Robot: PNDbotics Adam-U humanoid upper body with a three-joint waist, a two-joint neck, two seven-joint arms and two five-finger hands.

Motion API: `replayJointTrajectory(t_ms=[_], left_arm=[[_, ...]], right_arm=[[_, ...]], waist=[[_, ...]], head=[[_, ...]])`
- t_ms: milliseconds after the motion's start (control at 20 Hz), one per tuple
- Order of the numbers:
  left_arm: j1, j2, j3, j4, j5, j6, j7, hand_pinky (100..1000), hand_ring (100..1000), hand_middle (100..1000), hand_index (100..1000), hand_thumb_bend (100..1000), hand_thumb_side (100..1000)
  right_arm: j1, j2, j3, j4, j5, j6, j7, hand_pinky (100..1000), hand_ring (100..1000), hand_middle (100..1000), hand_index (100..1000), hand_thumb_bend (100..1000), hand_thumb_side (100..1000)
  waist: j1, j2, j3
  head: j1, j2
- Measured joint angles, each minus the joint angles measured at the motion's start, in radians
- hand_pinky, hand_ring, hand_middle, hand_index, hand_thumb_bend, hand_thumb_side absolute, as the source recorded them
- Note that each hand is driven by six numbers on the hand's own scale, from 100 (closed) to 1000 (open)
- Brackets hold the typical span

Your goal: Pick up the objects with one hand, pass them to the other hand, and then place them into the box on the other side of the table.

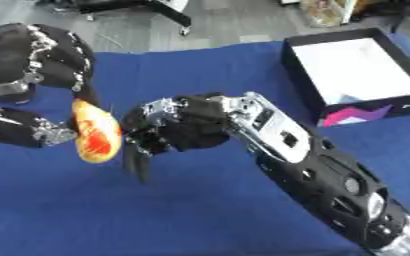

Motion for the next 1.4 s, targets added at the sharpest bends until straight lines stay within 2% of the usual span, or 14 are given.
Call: replayJointTrajectory(t_ms=[300, 700, 1400], left_arm=[[-0.009, -0.009, -0.014, 0.016, 0.000, -0.011, -0.022, 704, 488, 380, 414, 100, 100], [-0.011, -0.017, -0.026, 0.043, -0.013, -0.032, -0.043, 704, 488, 380, 414, 100, 100], [0.002, -0.018, -0.030, 0.075, -0.026, -0.060, -0.074, 701, 487, 379, 412, 100, 100]], right_arm=[[-0.001, 0.004, 0.009, 0.002, 0.049, -0.033, 0.003, 1000, 588, 615, 958, 100, 1000], [0.000, 0.004, 0.009, 0.027, 0.082, -0.064, 0.005, 1000, 581, 595, 918, 100, 1000], [0.000, -0.010, 0.034, 0.024, 0.084, -0.059, 0.007, 1000, 610, 609, 897, 100, 1000]], waist=[[0.000, -0.001, 0.000], [0.000, -0.001, -0.001], [-0.005, -0.001, -0.001]], head=[[0.000, 0.000], [0.000, 0.000], [0.000, 0.000]])
